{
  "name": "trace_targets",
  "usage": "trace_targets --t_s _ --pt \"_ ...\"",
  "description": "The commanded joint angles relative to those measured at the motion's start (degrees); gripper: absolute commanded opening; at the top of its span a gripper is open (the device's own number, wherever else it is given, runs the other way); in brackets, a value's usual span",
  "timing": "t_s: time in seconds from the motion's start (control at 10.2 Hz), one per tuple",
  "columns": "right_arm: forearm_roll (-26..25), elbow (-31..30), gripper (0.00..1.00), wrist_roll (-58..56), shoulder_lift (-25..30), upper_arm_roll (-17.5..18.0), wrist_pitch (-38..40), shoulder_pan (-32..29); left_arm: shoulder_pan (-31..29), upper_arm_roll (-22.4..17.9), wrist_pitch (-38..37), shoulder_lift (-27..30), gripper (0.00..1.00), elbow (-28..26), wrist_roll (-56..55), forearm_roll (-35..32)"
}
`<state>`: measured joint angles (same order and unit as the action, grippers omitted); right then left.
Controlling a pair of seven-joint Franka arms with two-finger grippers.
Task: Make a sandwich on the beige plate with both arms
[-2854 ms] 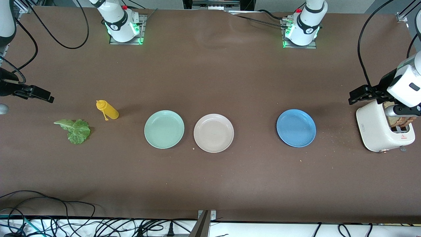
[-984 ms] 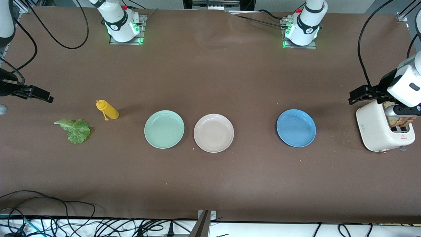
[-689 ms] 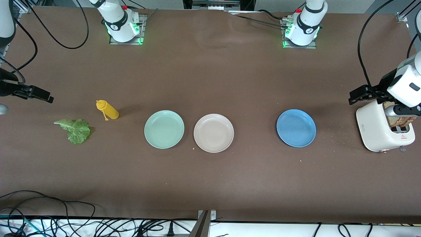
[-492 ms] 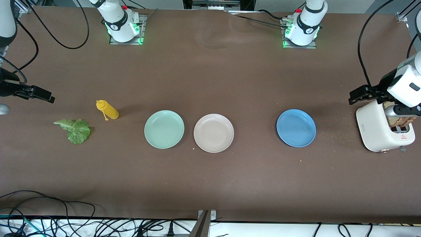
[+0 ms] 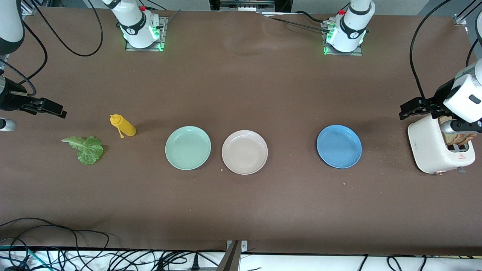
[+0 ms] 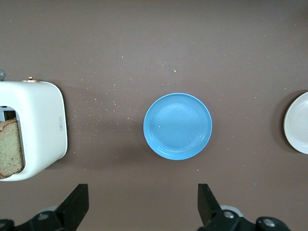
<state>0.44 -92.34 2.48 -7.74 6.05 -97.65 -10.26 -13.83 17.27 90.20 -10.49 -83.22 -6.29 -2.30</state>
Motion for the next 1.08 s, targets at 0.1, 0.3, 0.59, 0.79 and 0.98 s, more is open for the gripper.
trace_targets --t_s 0.1,0.3,0.59,0.79,0.98 --pt "-0.61 -0.04 1.0 0.42 0.35 0.1 -0.17 -0.11 -0.23 0.14 0.06 -0.41 1.0 0.96 0.32 -0.87" --pt "-0.62 -0.04 1.0 0.42 0.44 0.1 0.0 -0.11 -0.23 0.05 0.06 -0.32 1.0 0.96 0.4 -0.95" --pt "-0.62 -0.12 1.0 0.42 0.44 0.1 0.35 -0.11 -0.14 0.22 0.15 -0.41 1.0 0.96 0.4 -1.39" --pt "-0.62 -0.12 1.0 0.42 0.35 0.1 0.44 -0.11 0.38 0.22 0.15 -0.76 1.0 0.96 0.31 -1.22" --pt "-0.62 -0.12 1.0 0.42 0.44 0.1 0.44 -0.11 0.21 0.31 2.16 -3.99 1.0 0.96 -0.12 -1.04"
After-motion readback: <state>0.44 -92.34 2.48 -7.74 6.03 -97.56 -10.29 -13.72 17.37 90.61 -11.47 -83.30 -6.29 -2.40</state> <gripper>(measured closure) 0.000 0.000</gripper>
